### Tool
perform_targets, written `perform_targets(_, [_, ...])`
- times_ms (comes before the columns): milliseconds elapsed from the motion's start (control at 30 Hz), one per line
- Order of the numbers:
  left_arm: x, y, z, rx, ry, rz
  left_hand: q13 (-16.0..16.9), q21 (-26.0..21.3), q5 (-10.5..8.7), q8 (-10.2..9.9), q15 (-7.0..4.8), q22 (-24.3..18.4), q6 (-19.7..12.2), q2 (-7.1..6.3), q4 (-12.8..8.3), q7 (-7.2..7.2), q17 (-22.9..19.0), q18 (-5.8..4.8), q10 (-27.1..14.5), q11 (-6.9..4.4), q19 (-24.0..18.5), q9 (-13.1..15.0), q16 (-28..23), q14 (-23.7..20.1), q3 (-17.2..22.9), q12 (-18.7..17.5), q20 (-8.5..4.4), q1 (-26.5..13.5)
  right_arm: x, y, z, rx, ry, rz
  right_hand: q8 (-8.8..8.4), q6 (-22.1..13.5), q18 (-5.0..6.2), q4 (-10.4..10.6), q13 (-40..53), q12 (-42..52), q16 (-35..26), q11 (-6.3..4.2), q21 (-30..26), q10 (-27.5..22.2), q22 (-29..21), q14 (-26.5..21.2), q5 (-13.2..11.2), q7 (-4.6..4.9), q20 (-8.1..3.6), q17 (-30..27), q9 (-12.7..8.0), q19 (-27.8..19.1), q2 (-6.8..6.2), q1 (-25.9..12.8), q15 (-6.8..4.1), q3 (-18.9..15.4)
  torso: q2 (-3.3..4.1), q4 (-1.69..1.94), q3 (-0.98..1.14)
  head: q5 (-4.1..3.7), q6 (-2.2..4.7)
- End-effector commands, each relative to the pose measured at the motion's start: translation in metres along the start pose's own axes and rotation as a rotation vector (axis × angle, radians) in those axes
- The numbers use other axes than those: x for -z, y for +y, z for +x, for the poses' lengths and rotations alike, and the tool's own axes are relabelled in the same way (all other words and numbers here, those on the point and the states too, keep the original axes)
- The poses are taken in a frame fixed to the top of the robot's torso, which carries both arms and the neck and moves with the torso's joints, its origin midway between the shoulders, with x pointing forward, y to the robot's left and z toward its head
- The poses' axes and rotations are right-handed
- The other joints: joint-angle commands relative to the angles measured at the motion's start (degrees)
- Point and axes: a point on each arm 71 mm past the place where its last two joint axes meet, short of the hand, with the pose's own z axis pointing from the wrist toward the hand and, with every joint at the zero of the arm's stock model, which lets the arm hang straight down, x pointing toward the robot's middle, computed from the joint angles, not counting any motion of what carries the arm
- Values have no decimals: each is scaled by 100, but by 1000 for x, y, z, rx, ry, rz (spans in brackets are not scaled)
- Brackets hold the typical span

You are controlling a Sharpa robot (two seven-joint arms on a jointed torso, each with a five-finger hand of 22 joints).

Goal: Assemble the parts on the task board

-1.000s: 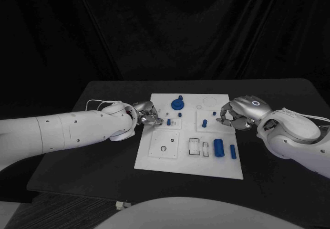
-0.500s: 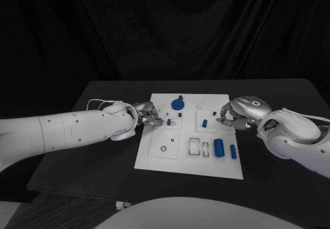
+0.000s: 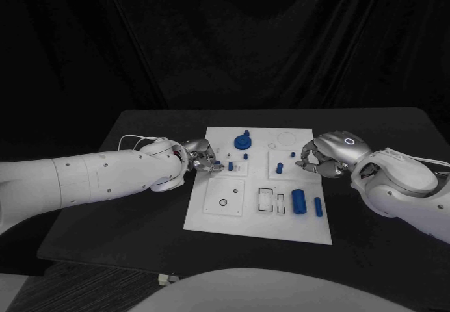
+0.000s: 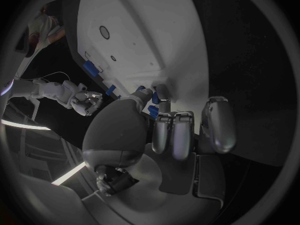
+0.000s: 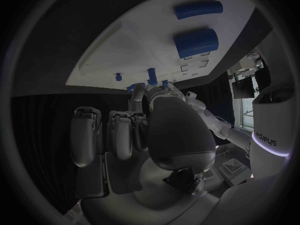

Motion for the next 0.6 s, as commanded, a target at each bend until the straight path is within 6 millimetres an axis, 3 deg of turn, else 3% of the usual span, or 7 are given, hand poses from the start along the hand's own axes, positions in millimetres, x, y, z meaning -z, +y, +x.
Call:
perform_targets(33, [0,0,4,-6,21,5,1503,-12,118,-187,-23,1094,-41,36,70,-43,1445,109,581,14,18,-154,-27,647,79,70,-44,-49,0,-1,1,-1,-3,19,-125,-39,-72,24,1512,95,-6,11,-89,645,1380,545,118,-2,-11,1308,24,292,9,97,2,200,-2,-1,0,4,-1])
perform_targets(167, [0,1,4,-5,14,12,1506,-7,480,-205,-31,1096,-26,81,19,-53,1458,109,583,2,19,-159,-14,650,69,75,-50,69,1,-1,1,-1,-3,20,-125,-39,-72,24,1512,95,-6,11,-89,645,1380,545,118,-2,-11,1308,24,292,9,97,2,200,0,1,0,-3,-1])
perform_targets(400, [-1,1,4,-5,13,17,1506,-12,645,-215,-33,1094,-21,104,15,-55,1458,110,583,1,18,-160,-14,650,61,74,-51,101,1,-1,1,0,-1,21,-125,-39,-72,24,1512,95,-6,11,-89,645,1380,545,118,-2,-11,1308,24,292,9,97,2,200,-2,0,1,-6,-1])
perform_targets(600, [-1,1,4,-4,11,24,1507,-7,1014,-225,-32,1096,-7,159,53,-52,1466,109,584,-1,18,-155,-7,652,75,77,-54,110,1,-2,1,0,0,22,-125,-39,-72,24,1512,95,-6,11,-89,645,1380,545,118,-2,-11,1308,24,292,9,97,2,200,-2,-1,0,0,-1])
